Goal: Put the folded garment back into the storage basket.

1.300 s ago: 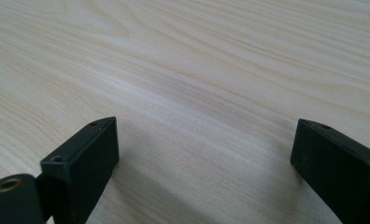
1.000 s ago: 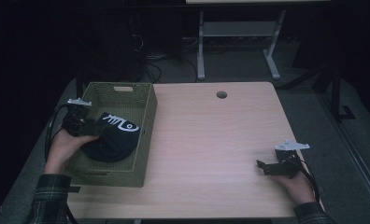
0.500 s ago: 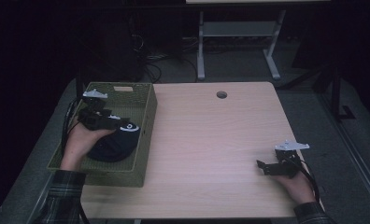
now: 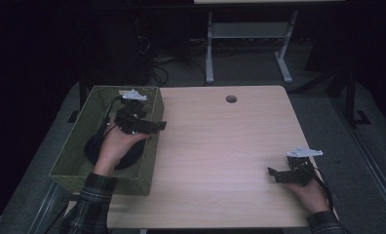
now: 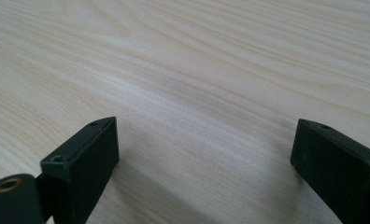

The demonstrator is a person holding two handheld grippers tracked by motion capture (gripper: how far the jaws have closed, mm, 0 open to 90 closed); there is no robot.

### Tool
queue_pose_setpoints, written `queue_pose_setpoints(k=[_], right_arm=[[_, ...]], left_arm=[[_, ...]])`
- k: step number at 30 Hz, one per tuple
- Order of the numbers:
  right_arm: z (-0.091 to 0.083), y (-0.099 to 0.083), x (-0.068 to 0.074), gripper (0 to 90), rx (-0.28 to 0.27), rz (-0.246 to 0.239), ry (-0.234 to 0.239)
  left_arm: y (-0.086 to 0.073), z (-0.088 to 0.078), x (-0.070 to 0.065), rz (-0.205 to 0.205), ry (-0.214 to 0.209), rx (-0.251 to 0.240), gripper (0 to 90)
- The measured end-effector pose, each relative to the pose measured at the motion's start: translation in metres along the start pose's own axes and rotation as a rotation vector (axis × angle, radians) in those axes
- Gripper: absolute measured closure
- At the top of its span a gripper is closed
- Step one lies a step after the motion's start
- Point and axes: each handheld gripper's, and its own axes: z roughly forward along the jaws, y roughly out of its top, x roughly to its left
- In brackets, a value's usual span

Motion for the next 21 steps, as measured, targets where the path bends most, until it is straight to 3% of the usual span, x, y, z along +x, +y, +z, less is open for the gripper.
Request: queue_pose_setpoints(k=[12, 21], right_arm=[[0.0, 0.0, 0.0, 7.4, 0.0, 0.0, 0.0], [0.0, 0.0, 0.0, 7.4, 0.0, 0.0, 0.0]], left_arm=[[0.003, 0.034, -0.036, 0.033, -0.063, -0.007, 12.8], [-0.009, 0.072, -0.07, 0.065, -0.101, 0.016, 12.7]])
